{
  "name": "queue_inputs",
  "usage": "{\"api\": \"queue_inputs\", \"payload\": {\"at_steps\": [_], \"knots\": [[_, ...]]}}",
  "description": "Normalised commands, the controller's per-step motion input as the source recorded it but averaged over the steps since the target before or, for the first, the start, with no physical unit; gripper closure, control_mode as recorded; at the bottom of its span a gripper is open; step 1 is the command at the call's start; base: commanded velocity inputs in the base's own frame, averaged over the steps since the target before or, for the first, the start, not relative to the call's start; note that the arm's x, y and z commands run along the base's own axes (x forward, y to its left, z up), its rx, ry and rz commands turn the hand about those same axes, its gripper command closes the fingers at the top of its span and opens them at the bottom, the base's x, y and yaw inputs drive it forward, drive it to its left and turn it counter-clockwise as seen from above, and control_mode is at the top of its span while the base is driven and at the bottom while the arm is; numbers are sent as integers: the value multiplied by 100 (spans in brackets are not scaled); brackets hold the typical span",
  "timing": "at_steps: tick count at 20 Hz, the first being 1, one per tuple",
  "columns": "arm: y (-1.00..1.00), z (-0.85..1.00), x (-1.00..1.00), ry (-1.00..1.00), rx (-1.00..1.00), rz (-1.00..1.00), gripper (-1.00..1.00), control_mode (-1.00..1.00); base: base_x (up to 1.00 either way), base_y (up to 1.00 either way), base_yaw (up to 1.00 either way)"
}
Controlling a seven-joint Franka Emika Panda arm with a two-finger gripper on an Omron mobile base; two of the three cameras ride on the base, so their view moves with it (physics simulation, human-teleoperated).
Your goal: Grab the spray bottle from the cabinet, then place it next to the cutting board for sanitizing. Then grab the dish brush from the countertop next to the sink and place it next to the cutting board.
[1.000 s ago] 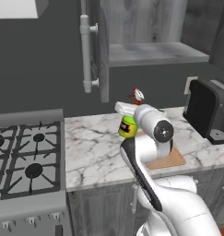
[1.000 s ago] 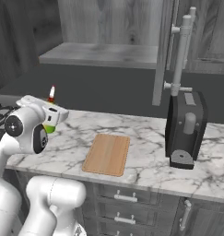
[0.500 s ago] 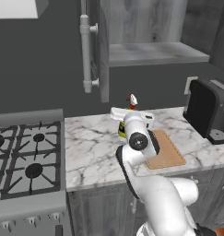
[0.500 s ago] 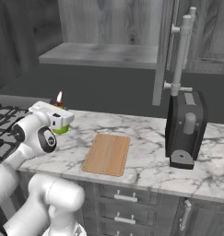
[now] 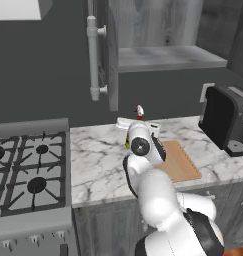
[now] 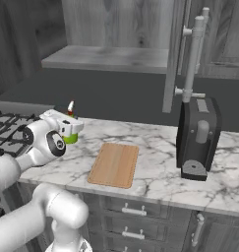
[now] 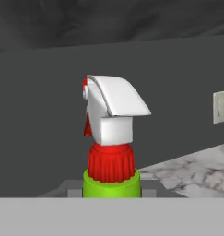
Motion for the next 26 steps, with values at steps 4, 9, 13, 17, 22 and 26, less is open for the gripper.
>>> {"api": "queue_inputs", "payload": {"at_steps": [4, 9, 13, 17, 22, 26], "knots": [[-7, -29, 37, 3, 0, 0, 100, -100, 0, 0, 0], [-8, -40, 34, 0, -3, 0, 100, -100, 0, 0, 0], [-8, -37, 36, 0, -3, 0, 100, -100, 0, 0, 0], [-6, -32, 34, 9, -1, 0, 100, -100, 0, 0, 0], [-8, -34, 27, 9, 0, 0, 100, -100, 0, 0, 0], [-6, -36, 17, 1, -2, 0, 100, -100, 0, 0, 0]]}}
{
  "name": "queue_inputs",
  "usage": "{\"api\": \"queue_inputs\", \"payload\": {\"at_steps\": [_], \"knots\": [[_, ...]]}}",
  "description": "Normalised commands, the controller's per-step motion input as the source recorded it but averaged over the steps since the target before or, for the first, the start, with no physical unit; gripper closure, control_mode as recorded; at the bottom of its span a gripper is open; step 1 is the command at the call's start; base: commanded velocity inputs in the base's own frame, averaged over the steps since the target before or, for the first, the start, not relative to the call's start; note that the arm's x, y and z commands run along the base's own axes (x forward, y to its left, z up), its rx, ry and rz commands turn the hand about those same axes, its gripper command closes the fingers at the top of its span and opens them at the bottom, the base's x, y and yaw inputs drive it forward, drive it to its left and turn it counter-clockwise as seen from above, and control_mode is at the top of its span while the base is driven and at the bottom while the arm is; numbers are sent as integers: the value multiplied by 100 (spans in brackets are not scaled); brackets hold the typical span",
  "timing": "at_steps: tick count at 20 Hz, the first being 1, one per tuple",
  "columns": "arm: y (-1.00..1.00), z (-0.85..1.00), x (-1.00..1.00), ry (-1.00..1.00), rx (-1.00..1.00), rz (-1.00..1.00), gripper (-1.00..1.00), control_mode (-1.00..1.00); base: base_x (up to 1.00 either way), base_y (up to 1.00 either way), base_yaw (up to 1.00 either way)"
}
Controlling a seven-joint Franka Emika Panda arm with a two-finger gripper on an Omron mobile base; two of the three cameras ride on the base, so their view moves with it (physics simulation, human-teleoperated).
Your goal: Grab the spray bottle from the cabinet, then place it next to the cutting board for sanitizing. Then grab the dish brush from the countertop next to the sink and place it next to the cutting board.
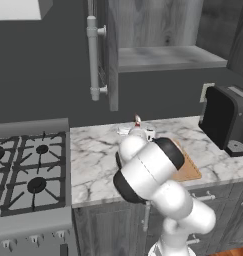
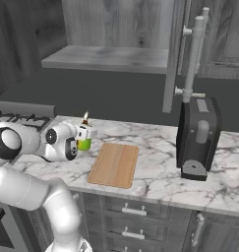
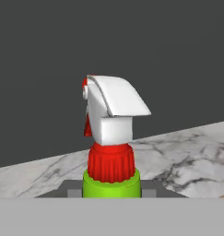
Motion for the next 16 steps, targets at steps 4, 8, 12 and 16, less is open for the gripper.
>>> {"api": "queue_inputs", "payload": {"at_steps": [4, 8, 12, 16], "knots": [[-1, -39, 5, 0, -4, 0, 100, -100, 0, 0, 0], [0, -40, 9, 0, -4, 0, 100, -100, 0, 0, 0], [0, -37, 3, 0, -2, 0, 100, -100, 0, 0, 0], [0, -39, 0, 0, -1, 0, 100, -100, 0, 0, 0]]}}
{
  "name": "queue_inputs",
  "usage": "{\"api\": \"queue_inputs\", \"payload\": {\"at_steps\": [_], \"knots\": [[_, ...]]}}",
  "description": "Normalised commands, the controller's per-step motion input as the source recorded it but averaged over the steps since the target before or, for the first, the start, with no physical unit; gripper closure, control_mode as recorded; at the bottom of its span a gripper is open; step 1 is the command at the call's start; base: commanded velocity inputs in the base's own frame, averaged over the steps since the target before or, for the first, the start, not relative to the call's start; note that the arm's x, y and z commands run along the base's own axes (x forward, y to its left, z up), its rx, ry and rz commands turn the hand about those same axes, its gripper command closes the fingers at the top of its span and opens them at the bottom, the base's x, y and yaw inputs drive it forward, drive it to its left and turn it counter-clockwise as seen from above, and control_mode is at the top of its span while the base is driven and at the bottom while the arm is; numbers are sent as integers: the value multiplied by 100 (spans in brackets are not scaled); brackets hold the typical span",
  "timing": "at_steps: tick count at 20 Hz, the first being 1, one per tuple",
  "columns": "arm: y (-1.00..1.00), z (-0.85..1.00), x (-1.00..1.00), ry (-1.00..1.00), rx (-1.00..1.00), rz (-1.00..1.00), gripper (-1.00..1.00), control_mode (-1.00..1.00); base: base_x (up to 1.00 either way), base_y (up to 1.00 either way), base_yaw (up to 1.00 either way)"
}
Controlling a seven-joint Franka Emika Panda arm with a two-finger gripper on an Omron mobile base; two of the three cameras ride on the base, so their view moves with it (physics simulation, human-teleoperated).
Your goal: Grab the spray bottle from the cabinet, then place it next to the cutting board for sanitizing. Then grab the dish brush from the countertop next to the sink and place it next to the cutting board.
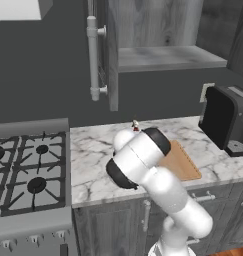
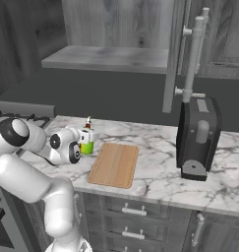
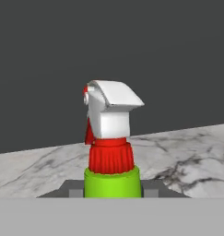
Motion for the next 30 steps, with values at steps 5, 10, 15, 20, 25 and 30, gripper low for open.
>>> {"api": "queue_inputs", "payload": {"at_steps": [5, 10, 15, 20, 25, 30], "knots": [[12, -52, -31, 1, -1, 0, -100, -100, 0, 0, 0], [0, -19, -34, 0, 0, 0, -100, -100, 0, 0, 0], [0, 0, -5, -1, 0, 0, -100, -100, 0, 0, 0], [0, 0, -32, -7, 0, 0, -100, -100, 0, 0, 0], [0, 9, -51, -16, 0, 1, -100, -100, 0, 0, 0], [-3, 35, -61, -13, 1, 5, -100, -100, 0, 0, 0]]}}
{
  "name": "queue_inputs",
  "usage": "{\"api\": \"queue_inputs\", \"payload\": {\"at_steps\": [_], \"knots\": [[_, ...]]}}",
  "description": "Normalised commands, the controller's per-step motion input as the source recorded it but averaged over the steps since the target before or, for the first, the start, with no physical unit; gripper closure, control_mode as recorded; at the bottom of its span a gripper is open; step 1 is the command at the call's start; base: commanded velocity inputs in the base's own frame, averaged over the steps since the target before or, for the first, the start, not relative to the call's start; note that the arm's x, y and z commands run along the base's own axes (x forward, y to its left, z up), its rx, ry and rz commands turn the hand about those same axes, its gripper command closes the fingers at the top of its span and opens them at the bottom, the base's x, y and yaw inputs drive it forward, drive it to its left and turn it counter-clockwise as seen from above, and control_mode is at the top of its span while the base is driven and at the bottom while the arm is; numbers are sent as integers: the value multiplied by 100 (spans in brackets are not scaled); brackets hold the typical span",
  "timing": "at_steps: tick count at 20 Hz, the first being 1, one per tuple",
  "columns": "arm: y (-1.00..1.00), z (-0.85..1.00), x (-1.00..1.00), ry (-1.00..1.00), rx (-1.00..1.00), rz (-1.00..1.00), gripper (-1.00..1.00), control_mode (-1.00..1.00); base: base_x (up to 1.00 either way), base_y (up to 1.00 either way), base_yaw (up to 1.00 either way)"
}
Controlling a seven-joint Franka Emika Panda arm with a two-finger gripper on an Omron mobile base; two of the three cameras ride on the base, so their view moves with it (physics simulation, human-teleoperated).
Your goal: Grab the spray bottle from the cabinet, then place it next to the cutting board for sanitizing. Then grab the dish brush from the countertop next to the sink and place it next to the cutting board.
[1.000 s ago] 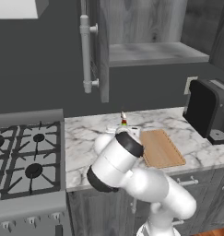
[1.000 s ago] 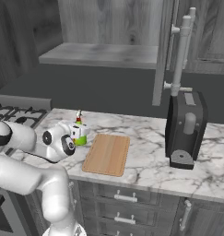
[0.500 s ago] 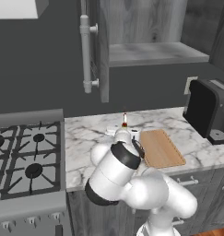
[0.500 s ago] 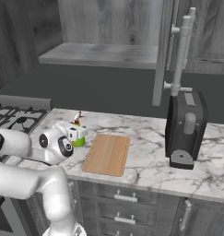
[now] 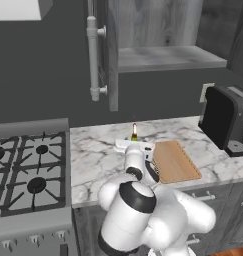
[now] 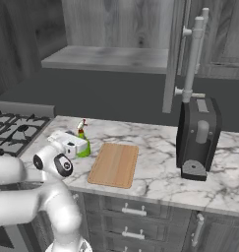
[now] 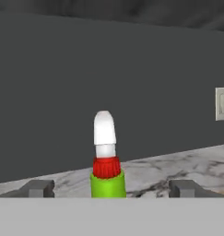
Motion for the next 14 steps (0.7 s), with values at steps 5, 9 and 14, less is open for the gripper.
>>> {"api": "queue_inputs", "payload": {"at_steps": [5, 9, 14], "knots": [[-26, 100, -37, -23, 10, 4, -100, -100, 0, 0, 0], [-46, 100, -30, -9, 12, 1, -100, -100, 0, 0, 0], [-51, 100, -37, 7, 6, 0, -100, -100, 0, 0, 0]]}}
